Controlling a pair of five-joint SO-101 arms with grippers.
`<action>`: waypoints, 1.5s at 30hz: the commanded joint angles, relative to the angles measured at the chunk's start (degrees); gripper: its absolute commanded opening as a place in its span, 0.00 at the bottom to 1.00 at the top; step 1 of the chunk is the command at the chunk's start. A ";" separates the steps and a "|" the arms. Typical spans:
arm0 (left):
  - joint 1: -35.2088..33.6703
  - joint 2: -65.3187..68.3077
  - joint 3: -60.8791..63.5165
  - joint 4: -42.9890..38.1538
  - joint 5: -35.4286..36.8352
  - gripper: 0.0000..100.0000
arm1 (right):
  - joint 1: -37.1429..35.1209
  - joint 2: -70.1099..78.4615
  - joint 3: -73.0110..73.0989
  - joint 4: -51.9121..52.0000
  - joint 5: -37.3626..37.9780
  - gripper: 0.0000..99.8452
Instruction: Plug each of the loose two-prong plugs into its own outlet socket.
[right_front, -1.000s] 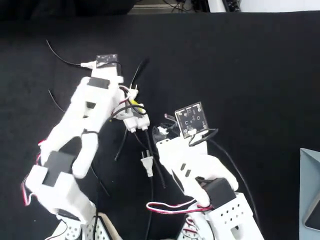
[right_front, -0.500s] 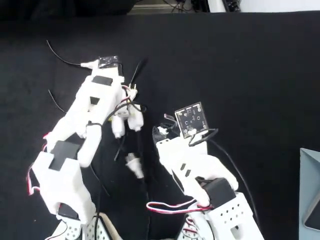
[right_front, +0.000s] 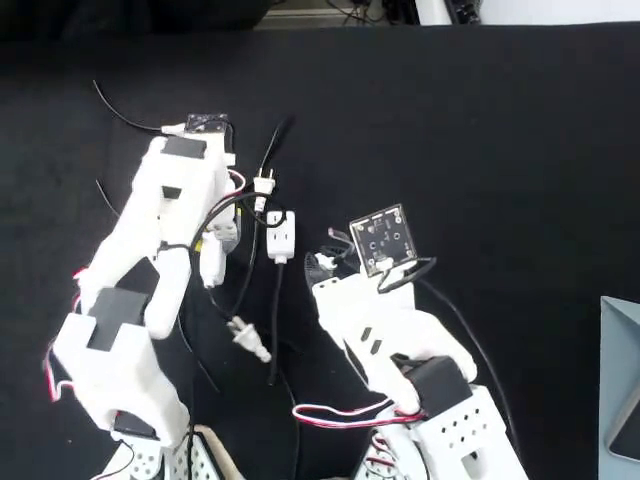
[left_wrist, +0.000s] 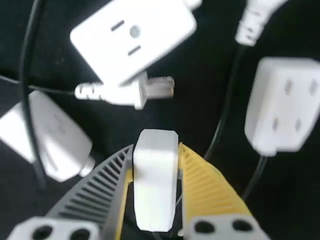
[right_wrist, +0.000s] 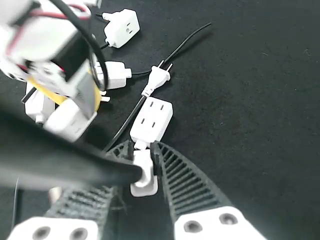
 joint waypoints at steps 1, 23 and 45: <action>0.22 -9.93 -2.68 6.86 -4.04 0.03 | 0.35 -0.57 -1.36 0.09 0.35 0.01; 1.54 -37.01 -2.33 16.35 -20.40 0.03 | 0.35 -0.57 -1.27 0.18 0.35 0.01; 11.91 -36.04 37.32 -14.33 -24.88 0.30 | 0.53 -0.57 -1.27 0.18 0.35 0.01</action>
